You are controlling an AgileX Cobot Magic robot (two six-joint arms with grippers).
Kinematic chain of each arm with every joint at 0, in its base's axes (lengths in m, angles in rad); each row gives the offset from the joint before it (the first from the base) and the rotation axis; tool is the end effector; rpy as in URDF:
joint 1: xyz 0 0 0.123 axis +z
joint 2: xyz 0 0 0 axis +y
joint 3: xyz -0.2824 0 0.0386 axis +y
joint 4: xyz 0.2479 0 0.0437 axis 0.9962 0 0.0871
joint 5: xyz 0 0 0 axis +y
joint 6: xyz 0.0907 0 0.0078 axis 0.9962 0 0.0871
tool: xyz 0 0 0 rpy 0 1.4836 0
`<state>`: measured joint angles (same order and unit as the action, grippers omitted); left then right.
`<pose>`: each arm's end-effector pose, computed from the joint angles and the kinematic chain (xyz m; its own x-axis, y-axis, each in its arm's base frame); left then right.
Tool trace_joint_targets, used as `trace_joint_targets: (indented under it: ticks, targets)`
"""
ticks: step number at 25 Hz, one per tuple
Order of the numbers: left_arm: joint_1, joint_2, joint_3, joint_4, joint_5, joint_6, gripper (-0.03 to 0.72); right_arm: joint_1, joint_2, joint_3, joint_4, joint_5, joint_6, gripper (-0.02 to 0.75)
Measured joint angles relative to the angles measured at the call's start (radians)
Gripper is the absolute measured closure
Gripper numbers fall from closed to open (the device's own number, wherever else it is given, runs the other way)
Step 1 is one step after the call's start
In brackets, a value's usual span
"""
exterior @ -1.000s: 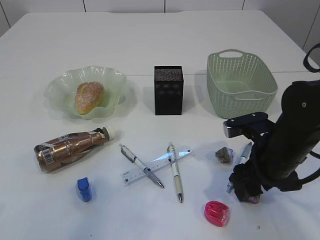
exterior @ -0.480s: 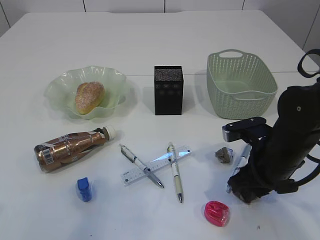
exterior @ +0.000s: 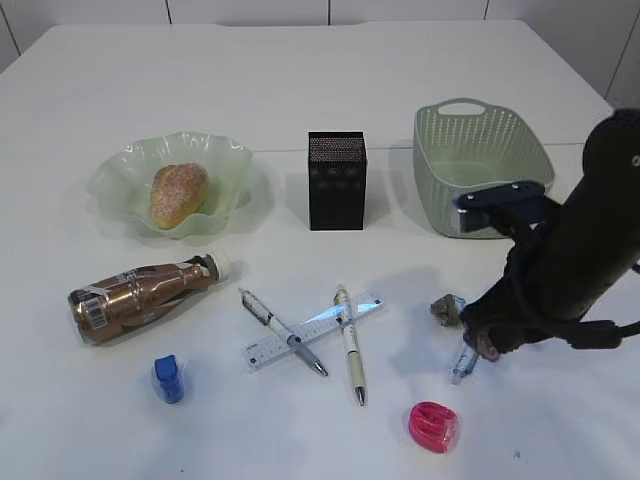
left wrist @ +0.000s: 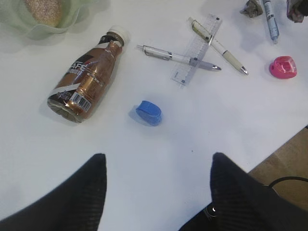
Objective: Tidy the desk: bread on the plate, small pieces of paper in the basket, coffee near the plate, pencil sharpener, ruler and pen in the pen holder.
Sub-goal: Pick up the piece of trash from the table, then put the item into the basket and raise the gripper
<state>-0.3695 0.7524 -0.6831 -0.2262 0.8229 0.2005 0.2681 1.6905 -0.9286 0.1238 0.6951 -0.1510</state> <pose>0.1191 -0.0622 0.3066 -0.6421 0.2965 -0.7069 0.4935 0.8656 -0.0852 0.2873 0.0864 0.1704 -0.9271 -0.3123 -0.2073 -0.3317 0.9411 0.0660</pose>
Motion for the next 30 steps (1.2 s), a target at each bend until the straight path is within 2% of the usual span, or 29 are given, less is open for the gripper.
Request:
trace_joint_targets:
  ticks: [6,13,21,25,30]
  targets:
    - [0.0,0.0,0.0,0.0,0.0,0.0,0.216,0.002,-0.133,-0.06,-0.041,0.027,0.0,0.721]
    - [0.0,0.0,0.0,0.0,0.0,0.0,0.22,0.002,-0.148,-0.164,-0.069,0.001,0.02,0.722]
    - [0.0,0.0,0.0,0.0,0.0,0.0,0.221,0.002,-0.148,-0.212,-0.289,-0.139,0.285,0.722]
    - [0.0,0.0,0.0,0.0,0.0,0.0,0.221,-0.019,-0.116,-0.23,-0.34,-0.199,0.362,0.722]
    - [0.0,0.0,0.0,0.0,0.0,-0.001,0.221,-0.062,-0.037,-0.287,-0.349,-0.231,0.382,0.722]
